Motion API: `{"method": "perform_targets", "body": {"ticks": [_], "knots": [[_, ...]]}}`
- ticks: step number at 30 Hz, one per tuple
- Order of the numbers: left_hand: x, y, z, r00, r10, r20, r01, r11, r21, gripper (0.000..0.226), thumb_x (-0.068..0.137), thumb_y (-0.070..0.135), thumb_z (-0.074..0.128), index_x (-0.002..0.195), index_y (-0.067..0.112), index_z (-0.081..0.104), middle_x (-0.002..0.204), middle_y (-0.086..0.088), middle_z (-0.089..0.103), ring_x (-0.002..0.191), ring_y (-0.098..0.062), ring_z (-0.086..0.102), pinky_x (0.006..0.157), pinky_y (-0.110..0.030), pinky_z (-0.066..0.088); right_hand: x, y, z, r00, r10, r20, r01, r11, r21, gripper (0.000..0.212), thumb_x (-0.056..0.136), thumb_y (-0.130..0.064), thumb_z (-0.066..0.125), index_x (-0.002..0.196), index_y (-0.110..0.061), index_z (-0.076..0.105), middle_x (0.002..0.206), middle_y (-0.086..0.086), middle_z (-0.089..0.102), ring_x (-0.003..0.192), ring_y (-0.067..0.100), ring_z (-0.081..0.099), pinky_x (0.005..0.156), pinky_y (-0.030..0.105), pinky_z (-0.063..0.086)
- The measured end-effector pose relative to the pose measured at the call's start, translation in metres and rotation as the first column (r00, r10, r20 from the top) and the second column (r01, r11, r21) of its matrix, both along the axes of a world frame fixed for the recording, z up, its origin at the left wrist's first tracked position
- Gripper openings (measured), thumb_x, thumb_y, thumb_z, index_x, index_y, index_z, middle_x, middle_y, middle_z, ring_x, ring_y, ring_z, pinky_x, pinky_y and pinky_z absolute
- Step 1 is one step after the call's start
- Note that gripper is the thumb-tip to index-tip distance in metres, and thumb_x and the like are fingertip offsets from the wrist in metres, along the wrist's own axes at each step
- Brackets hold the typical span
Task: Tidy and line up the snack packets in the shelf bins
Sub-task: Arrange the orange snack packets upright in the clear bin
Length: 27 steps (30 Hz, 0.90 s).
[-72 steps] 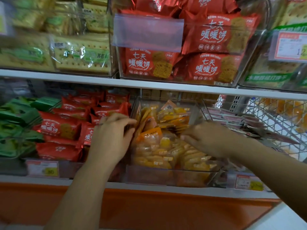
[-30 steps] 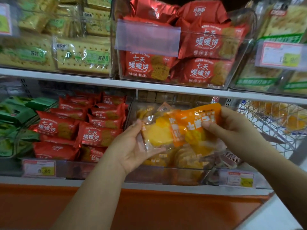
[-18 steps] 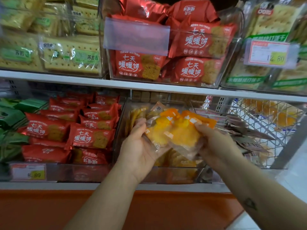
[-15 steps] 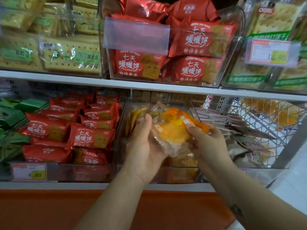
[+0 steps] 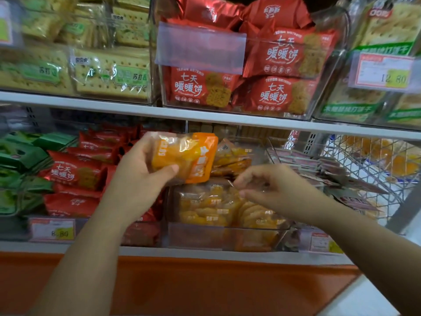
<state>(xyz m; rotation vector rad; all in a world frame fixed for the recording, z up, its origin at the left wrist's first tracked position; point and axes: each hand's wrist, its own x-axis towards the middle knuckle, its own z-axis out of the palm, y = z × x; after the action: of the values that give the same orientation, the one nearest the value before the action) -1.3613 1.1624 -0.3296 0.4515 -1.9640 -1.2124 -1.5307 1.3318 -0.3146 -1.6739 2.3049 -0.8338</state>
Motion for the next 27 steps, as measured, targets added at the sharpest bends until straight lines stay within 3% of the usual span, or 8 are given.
{"method": "perform_targets", "body": {"ticks": [5, 9, 12, 15, 17, 19, 22, 27], "knots": [[0.021, -0.01, -0.001, 0.997, -0.079, 0.018, 0.078, 0.995, 0.06, 0.037, 0.085, 0.007, 0.065, 0.102, 0.038, 0.058, 0.098, 0.019, 0.068, 0.09, -0.001, 0.065, 0.08, -0.03, 0.05, 0.011, -0.02, -0.023, 0.928, 0.213, -0.304, -0.153, 0.966, 0.21, 0.02, 0.089, -0.034, 0.061, 0.107, -0.034, 0.068, 0.127, -0.011, 0.052, 0.118, 0.007, 0.043, 0.1, 0.031, 0.035], [0.025, -0.013, -0.008, 0.99, -0.128, 0.058, 0.126, 0.991, 0.042, 0.039, 0.084, 0.005, 0.066, 0.108, 0.035, 0.059, 0.1, 0.016, 0.069, 0.094, -0.004, 0.066, 0.083, -0.032, 0.052, 0.002, -0.044, -0.042, 0.878, 0.14, -0.458, -0.039, 0.974, 0.224, 0.021, 0.081, -0.043, 0.066, 0.101, -0.038, 0.06, 0.11, -0.014, 0.058, 0.108, 0.012, 0.047, 0.087, 0.032, 0.034], [0.03, -0.013, -0.009, 0.98, -0.181, 0.076, 0.18, 0.983, 0.022, 0.044, 0.082, 0.001, 0.067, 0.104, 0.038, 0.06, 0.098, 0.019, 0.069, 0.092, -0.002, 0.065, 0.073, -0.02, 0.053, -0.006, -0.061, -0.049, 0.884, 0.106, -0.454, -0.019, 0.981, 0.192, 0.019, 0.076, -0.038, 0.072, 0.079, -0.027, 0.057, 0.09, -0.009, 0.065, 0.094, 0.016, 0.058, 0.084, 0.033, 0.04], [0.032, -0.011, -0.008, 0.961, -0.227, 0.16, 0.234, 0.972, -0.028, 0.045, 0.081, 0.003, 0.069, 0.102, 0.042, 0.06, 0.098, 0.024, 0.067, 0.091, 0.003, 0.064, 0.071, -0.011, 0.051, -0.01, -0.068, -0.047, 0.926, 0.113, -0.359, -0.038, 0.977, 0.211, 0.018, 0.076, -0.036, 0.072, 0.086, -0.022, 0.067, 0.091, -0.004, 0.07, 0.091, 0.019, 0.062, 0.08, 0.034, 0.046], [0.028, -0.01, -0.011, 0.945, -0.192, 0.266, 0.226, 0.969, -0.101, 0.044, 0.083, 0.008, 0.07, 0.103, 0.045, 0.059, 0.095, 0.028, 0.066, 0.091, 0.009, 0.061, 0.069, -0.008, 0.049, -0.013, -0.068, -0.044, 0.944, 0.135, -0.301, -0.072, 0.975, 0.212, 0.01, 0.076, -0.027, 0.073, 0.076, -0.025, 0.063, 0.079, -0.011, 0.066, 0.079, 0.009, 0.06, 0.07, 0.029, 0.046], [0.019, -0.008, -0.015, 0.92, -0.088, 0.383, 0.196, 0.948, -0.252, 0.043, 0.085, 0.014, 0.068, 0.11, 0.046, 0.057, 0.101, 0.029, 0.063, 0.096, 0.008, 0.059, 0.073, -0.012, 0.05, -0.013, -0.066, -0.038, 0.95, 0.152, -0.275, -0.077, 0.961, 0.264, 0.016, 0.08, -0.016, 0.069, 0.072, -0.026, 0.059, 0.07, -0.019, 0.058, 0.069, -0.004, 0.053, 0.064, 0.018, 0.042], [-0.001, -0.001, -0.021, 0.86, 0.134, 0.493, 0.178, 0.826, -0.535, 0.047, 0.088, 0.023, 0.063, 0.127, 0.045, 0.048, 0.123, 0.02, 0.057, 0.113, -0.009, 0.054, 0.085, -0.03, 0.047, -0.014, -0.058, -0.028, 0.957, 0.181, -0.227, -0.105, 0.945, 0.309, 0.008, 0.086, -0.013, 0.064, 0.09, -0.018, 0.069, 0.088, -0.014, 0.067, 0.081, -0.005, 0.059, 0.073, 0.014, 0.047], [-0.028, 0.008, -0.044, 0.779, 0.242, 0.578, 0.309, 0.654, -0.69, 0.057, 0.09, 0.013, 0.056, 0.134, 0.044, 0.039, 0.133, 0.01, 0.055, 0.118, -0.018, 0.049, 0.091, -0.038, 0.032, -0.014, -0.035, -0.013, 0.972, 0.139, -0.19, -0.097, 0.972, 0.215, 0.013, 0.087, -0.018, 0.064, 0.092, -0.029, 0.068, 0.086, -0.021, 0.065, 0.081, -0.014, 0.056, 0.069, 0.003, 0.04]]}}
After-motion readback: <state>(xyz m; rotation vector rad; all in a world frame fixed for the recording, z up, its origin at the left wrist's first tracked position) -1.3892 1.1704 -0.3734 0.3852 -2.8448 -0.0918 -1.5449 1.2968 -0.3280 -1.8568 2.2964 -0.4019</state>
